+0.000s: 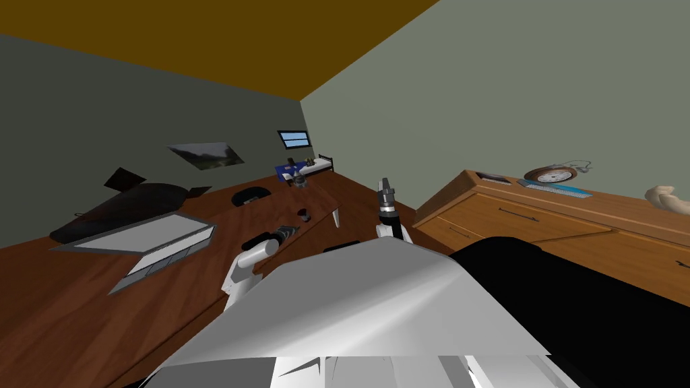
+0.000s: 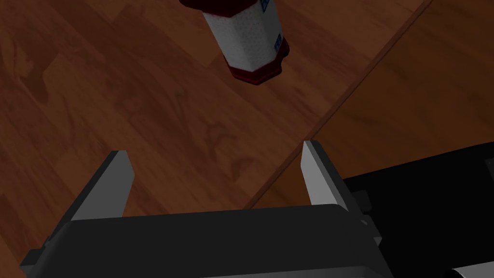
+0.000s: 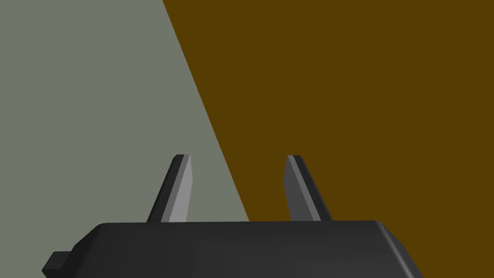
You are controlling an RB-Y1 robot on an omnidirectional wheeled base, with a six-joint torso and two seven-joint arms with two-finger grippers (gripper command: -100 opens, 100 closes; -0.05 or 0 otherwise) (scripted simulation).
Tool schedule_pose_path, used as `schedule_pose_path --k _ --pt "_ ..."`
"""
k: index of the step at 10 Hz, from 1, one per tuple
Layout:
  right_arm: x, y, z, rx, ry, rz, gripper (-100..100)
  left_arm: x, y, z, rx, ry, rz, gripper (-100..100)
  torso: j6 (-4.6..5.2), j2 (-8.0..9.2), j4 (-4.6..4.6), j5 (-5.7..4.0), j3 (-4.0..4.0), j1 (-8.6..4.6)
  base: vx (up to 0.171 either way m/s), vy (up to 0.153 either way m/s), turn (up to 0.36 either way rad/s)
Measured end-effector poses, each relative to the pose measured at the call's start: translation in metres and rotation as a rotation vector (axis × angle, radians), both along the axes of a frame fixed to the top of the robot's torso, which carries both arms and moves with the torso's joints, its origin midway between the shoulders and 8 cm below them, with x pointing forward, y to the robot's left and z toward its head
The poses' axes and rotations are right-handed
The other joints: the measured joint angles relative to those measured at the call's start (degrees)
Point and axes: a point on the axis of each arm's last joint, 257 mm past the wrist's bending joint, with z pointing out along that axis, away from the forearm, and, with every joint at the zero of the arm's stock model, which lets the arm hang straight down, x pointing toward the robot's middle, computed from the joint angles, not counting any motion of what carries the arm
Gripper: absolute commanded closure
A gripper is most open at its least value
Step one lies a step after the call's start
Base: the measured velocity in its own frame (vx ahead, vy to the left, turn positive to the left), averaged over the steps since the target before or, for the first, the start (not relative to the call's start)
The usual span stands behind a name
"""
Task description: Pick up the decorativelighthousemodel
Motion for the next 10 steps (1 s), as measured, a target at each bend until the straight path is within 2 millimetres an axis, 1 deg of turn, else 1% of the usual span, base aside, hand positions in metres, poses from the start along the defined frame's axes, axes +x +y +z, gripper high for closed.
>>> schedule_pose_path --k 2,3,7,9,10 --pt "0.0 0.0 0.0 0.0 0.0 0.0 0 -0.011 0.001 -0.011 -0.037 0.055 0.013 -100 0.03 -0.05 -0.01 -0.01 -0.03 -0.05 0.096 0.037 -0.167" --pt "0.0 0.0 0.0 0.0 0.0 0.0 0 -0.016 0.004 -0.016 -0.057 0.084 0.022 -100 0.02 -0.13 -0.02 -0.01 -0.07 0.01 0.076 0.047 -0.036" --pt "0.0 0.0 0.0 0.0 0.0 0.0 0 -0.029 0.005 -0.027 -0.107 0.162 0.041 -100 0.02 -0.12 -0.02 -0.01 -0.07 -0.04 0.087 0.034 -0.134" --pt "0.0 0.0 0.0 0.0 0.0 0.0 0 -0.034 0.007 -0.03 -0.128 0.196 0.048 -100 0.01 -0.13 -0.03 -0.02 -0.07 -0.1 0.108 0.017 -0.132" --pt "0.0 0.0 0.0 0.0 0.0 0.0 0 -0.037 0.007 -0.031 -0.137 0.21 0.05 -100 0.02 -0.18 -0.04 -0.03 -0.1 -0.16 0.054 0.006 -0.032"
